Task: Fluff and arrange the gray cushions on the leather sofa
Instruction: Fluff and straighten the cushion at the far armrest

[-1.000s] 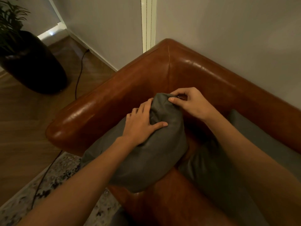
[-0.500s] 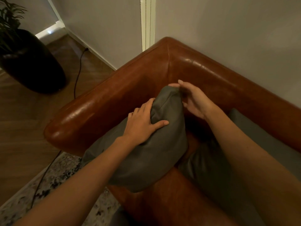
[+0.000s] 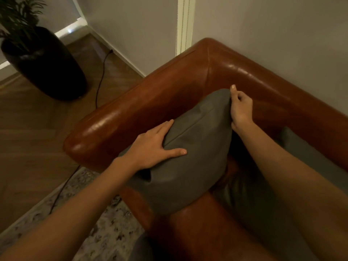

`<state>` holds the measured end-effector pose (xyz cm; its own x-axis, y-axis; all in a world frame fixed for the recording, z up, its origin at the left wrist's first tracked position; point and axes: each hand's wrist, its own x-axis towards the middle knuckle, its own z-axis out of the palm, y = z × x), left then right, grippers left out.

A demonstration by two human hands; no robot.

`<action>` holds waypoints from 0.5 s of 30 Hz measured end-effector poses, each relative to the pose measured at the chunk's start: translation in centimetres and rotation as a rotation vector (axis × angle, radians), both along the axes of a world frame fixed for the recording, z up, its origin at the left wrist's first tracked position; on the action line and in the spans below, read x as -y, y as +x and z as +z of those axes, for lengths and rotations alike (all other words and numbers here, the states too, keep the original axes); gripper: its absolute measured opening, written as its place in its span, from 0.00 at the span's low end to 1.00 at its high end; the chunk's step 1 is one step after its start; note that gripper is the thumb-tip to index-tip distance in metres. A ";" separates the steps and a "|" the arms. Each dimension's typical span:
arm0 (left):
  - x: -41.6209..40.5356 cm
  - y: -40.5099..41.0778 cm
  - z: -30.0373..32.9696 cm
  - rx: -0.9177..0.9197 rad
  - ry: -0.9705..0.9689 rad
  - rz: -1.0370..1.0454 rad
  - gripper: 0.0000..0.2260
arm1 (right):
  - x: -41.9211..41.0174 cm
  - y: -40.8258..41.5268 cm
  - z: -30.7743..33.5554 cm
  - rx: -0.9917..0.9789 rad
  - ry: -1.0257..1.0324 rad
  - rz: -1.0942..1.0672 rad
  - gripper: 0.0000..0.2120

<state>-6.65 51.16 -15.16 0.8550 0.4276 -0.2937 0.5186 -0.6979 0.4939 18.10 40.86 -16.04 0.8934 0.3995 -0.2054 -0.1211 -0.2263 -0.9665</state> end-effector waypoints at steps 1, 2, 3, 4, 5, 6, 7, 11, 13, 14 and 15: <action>-0.5 -1.2 -0.2 -0.027 -0.024 0.009 0.46 | -0.5 0.0 -0.1 0.021 -0.033 -0.004 0.18; -1.1 -2.4 -0.4 -0.042 -0.077 0.027 0.47 | -1.1 -0.1 -0.1 0.051 -0.068 -0.014 0.18; -1.7 -3.6 -0.6 -0.042 -0.151 0.052 0.48 | -1.8 -0.5 -0.1 0.095 -0.115 -0.032 0.16; -2.1 -4.7 -0.8 -0.036 -0.224 0.080 0.48 | -2.5 -1.0 0.0 0.156 -0.155 -0.066 0.14; -2.4 -5.6 -0.9 -0.029 -0.275 0.106 0.49 | -3.1 -1.9 0.2 0.237 -0.177 -0.105 0.11; -2.6 -6.7 -1.1 -0.021 -0.298 0.137 0.50 | -3.6 -3.2 0.3 0.336 -0.174 -0.109 0.09; -2.6 -7.7 -1.2 -0.011 -0.299 0.170 0.50 | -3.9 -4.9 0.5 0.464 -0.147 -0.067 0.09; -1.5 -11.1 -1.6 0.101 -0.384 0.356 0.44 | -4.6 -13.3 0.0 0.944 -0.010 0.504 0.11; -0.9 -12.4 -2.0 0.189 -0.432 0.492 0.32 | -4.8 -16.6 -0.9 0.996 -0.059 0.847 0.15; -0.8 -13.0 -2.3 0.215 -0.417 0.552 0.26 | -4.8 -17.7 -1.4 0.994 -0.154 0.979 0.17; -0.6 -13.3 -2.6 0.214 -0.362 0.584 0.22 | -4.7 -18.4 -2.0 1.012 -0.272 1.054 0.19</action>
